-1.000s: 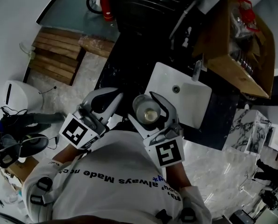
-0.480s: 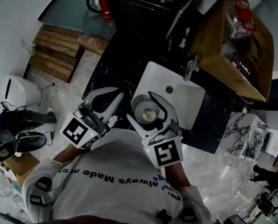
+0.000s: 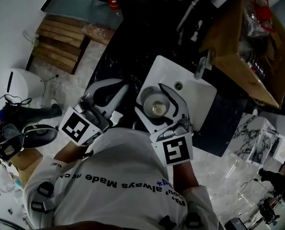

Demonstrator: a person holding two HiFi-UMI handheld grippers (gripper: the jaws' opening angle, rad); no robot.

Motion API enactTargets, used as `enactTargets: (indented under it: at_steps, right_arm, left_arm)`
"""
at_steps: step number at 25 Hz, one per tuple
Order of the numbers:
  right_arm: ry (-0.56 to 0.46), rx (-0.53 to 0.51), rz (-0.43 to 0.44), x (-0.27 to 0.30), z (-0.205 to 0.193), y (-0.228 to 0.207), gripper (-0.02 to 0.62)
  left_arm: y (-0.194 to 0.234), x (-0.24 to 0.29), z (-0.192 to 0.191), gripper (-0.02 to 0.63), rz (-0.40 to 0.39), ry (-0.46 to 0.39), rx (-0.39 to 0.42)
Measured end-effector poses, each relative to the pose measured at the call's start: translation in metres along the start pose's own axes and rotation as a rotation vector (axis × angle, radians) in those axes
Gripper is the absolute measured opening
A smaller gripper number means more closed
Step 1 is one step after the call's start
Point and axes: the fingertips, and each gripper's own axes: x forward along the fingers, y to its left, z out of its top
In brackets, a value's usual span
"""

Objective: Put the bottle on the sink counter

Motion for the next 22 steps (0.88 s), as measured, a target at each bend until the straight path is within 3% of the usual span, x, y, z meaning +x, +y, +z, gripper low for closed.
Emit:
enactTargets:
  at_steps: [9, 22]
  right_arm:
    - [0.026, 0.019, -0.017, 0.061, -0.022, -0.034, 0.336]
    - [0.084, 0.05, -0.059, 0.151, -0.078, -0.078, 0.336]
  left_arm:
    - [0.059, 0.018, -0.037, 0.003, 0.014, 0.067, -0.052]
    - [0.132, 0.06, -0.101, 0.003, 0.014, 0.073, -0.029]
